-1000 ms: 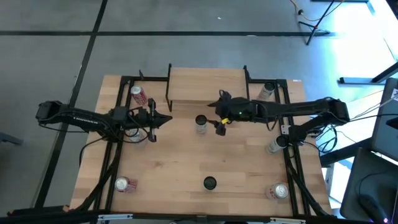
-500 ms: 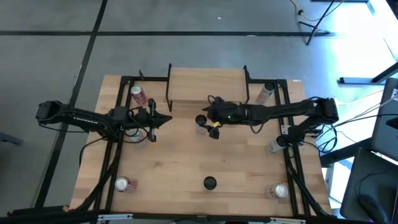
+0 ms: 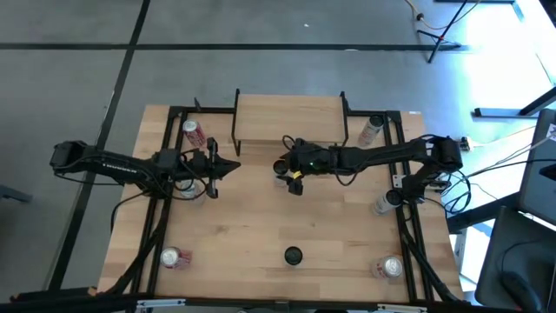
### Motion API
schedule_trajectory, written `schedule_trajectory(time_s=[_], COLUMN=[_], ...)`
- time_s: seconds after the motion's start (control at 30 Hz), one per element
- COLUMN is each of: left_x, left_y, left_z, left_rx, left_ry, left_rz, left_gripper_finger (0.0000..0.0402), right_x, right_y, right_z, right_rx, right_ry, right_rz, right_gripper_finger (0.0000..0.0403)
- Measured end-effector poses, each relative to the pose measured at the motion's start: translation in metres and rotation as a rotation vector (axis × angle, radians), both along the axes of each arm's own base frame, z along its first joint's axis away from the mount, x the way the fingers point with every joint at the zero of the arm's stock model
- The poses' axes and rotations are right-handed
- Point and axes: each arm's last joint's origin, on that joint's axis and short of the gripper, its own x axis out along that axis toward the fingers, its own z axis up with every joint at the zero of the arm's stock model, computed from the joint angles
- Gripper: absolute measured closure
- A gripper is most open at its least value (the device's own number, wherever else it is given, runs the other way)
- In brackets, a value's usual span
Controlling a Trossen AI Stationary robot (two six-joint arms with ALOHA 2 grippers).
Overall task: Place canned beverage on shelf
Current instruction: Put the bottom white pink soda can on the shelf
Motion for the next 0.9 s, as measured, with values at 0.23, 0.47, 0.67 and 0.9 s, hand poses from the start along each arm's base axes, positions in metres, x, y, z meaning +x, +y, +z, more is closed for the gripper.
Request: schedule_trajectory(time_s=[0.23,0.47,0.67,0.9], left_x=[0.000,0.000,0.000,0.000], left_y=[0.000,0.000,0.000,0.000], left_z=[0.000,0.000,0.000,0.000], left_rx=[0.000,0.000,0.000,0.000], left_ry=[0.000,0.000,0.000,-0.001], left_rz=[0.000,0.000,0.000,0.000], left_gripper_finger=[0.0401,0.0401,0.0401,0.0401], right_x=[0.009,0.011,0.008,-0.022], right_y=[0.000,0.000,0.001,0.003], right_z=[-0.021,-0.027,-0.021,0.038], right_rx=[0.017,-0.002,-0.009,-0.010], right_ry=[0.042,0.056,0.053,-0.070], right_rz=[0.019,0.031,0.051,0.072], right_gripper_finger=[0.0084,0.0111,0.0183,0.0183])
